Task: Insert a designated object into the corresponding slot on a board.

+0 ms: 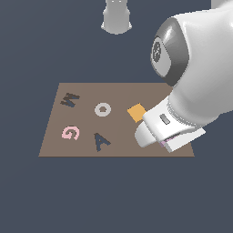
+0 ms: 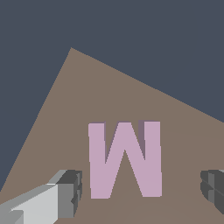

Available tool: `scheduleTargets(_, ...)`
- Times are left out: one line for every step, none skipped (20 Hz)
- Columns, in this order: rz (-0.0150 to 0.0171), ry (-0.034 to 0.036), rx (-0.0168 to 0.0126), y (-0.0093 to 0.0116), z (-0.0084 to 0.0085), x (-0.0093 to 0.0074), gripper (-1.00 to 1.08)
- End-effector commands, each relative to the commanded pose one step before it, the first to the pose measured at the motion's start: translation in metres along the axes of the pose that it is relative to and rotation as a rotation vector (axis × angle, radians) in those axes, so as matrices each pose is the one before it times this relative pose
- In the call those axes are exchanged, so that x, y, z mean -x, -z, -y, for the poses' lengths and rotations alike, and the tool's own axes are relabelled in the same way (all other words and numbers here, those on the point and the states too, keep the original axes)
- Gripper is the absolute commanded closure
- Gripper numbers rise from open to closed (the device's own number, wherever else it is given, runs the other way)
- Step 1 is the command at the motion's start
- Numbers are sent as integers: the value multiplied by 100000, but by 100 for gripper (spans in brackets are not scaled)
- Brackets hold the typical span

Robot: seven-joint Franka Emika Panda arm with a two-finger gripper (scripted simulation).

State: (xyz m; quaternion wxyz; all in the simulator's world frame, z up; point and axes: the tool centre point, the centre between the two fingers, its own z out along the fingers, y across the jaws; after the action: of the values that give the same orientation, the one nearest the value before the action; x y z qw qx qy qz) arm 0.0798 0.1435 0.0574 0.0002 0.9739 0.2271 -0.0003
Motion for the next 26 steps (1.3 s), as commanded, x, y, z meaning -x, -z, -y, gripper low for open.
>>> scheduleTargets(-83,1885,-5,-427,524,-575,-92)
scheduleTargets(1,507,-14,-119,155,-147,-92)
scheduleTargets(1,403,-10,-92,123,-117,-92)
scheduleTargets(2,297,-6,-65,90,-87,-92)
scheduleTargets(2,195,-2,-38,59,-58,-92)
scheduleTargets(3,98,3,-12,31,-30,-92)
scheduleTargets(0,0,0,10,-2,-2,-92)
scheduleTargets(63,-141,-49,-3,12,73,-92)
scheduleTargets(0,0,0,-41,-2,-1,-92)
scheduleTargets(0,0,0,-123,-7,-3,-92)
scheduleTargets(0,0,0,-205,-12,-4,-92)
scheduleTargets(-16,43,16,-272,14,-13,-92)
scheduleTargets(-15,43,16,-355,10,-12,-92)
scheduleTargets(0,0,0,-369,-20,-2,-92)
scheduleTargets(-14,43,17,-274,15,-8,-92)
scheduleTargets(0,0,0,-205,-11,1,-92)
scheduleTargets(0,0,0,-123,-6,1,-92)
scheduleTargets(0,0,0,-41,-2,0,-92)
scheduleTargets(0,0,0,0,0,0,108)
scheduleTargets(0,0,0,0,0,0,108)
scheduleTargets(0,0,0,0,0,0,108)
scheduleTargets(0,0,0,0,0,0,108)
scheduleTargets(0,0,0,0,0,0,108)
scheduleTargets(0,0,0,0,0,0,108)
scheduleTargets(0,0,0,0,0,0,108)
scheduleTargets(0,0,0,0,0,0,108)
